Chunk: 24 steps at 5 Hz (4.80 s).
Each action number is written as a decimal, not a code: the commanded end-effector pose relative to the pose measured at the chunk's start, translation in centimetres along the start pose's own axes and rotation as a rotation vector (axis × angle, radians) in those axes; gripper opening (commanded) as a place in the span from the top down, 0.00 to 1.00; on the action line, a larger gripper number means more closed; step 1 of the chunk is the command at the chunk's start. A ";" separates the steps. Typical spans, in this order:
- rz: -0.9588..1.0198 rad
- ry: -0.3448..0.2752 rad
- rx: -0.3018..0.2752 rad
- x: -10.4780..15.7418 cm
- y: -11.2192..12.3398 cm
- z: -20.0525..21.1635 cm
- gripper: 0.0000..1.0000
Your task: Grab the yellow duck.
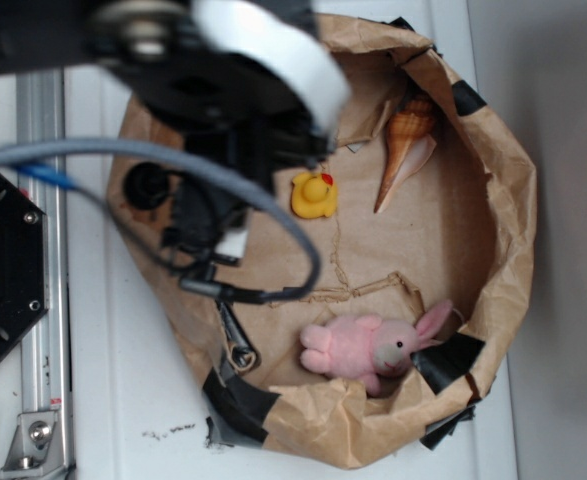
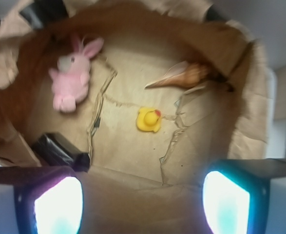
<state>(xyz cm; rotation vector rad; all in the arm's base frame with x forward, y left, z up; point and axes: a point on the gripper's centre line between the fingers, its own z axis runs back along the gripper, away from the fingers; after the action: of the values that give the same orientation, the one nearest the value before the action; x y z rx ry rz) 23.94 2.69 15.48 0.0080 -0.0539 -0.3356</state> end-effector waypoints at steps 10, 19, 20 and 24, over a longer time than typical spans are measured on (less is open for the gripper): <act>-0.340 -0.126 -0.031 1.8 -2.7 -9.7 0.00; -0.336 -0.056 0.000 1.2 -1.5 -12.0 0.00; -0.332 -0.050 0.007 1.4 -1.2 -12.2 0.00; -0.327 -0.042 0.004 1.5 -0.9 -13.0 0.00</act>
<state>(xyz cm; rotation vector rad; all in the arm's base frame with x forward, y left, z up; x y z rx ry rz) 25.84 0.80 2.83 0.0082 -0.0866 -0.6850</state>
